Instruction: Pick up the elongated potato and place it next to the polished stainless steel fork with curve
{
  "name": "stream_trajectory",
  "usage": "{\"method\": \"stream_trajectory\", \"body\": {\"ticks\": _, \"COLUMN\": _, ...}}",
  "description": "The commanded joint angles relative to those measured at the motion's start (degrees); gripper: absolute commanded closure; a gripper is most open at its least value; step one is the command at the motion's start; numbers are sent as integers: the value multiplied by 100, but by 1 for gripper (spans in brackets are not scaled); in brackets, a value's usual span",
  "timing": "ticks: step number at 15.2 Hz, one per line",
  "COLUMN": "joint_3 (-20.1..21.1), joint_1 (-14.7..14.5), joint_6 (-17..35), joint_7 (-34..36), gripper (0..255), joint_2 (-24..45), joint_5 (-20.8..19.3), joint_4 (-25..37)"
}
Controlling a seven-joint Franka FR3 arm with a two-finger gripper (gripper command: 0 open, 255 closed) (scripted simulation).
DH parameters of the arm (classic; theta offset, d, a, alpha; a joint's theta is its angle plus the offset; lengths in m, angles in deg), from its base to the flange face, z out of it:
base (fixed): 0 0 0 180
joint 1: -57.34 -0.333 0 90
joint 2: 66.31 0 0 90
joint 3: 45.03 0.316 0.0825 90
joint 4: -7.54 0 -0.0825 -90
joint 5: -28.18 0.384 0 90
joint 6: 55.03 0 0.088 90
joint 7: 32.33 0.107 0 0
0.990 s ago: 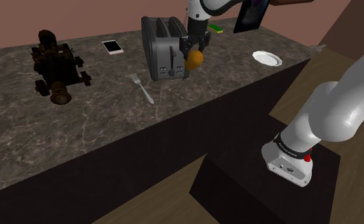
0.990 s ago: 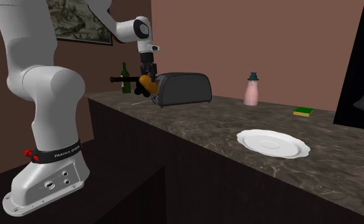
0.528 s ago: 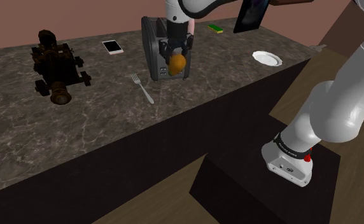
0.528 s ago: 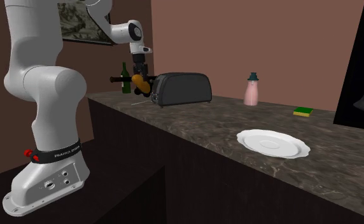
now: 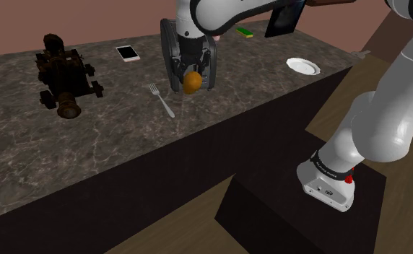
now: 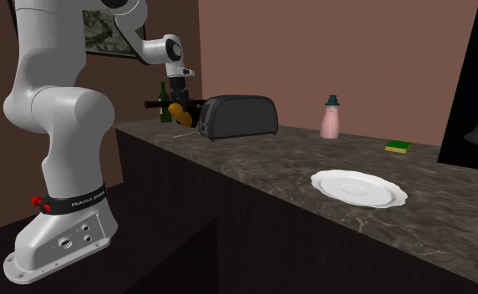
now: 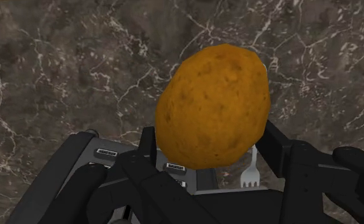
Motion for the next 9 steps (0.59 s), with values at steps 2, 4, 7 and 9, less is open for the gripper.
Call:
{"method": "stream_trajectory", "body": {"ticks": 2, "joint_3": -1, "joint_1": -3, "joint_6": 209, "joint_7": 26, "gripper": 255, "joint_2": 77, "joint_5": -19, "joint_4": -130}}
{"method": "stream_trajectory", "body": {"ticks": 4, "joint_3": -3, "joint_1": -3, "joint_6": 351, "joint_7": 42, "gripper": 255, "joint_2": 126, "joint_5": -31, "joint_4": -225}}
{"method": "stream_trajectory", "body": {"ticks": 7, "joint_3": -7, "joint_1": -4, "joint_6": 563, "joint_7": 66, "gripper": 255, "joint_2": 208, "joint_5": -53, "joint_4": -356}}
{"method": "stream_trajectory", "body": {"ticks": 9, "joint_3": -10, "joint_1": -5, "joint_6": 703, "joint_7": 83, "gripper": 255, "joint_2": 269, "joint_5": -68, "joint_4": -437}}
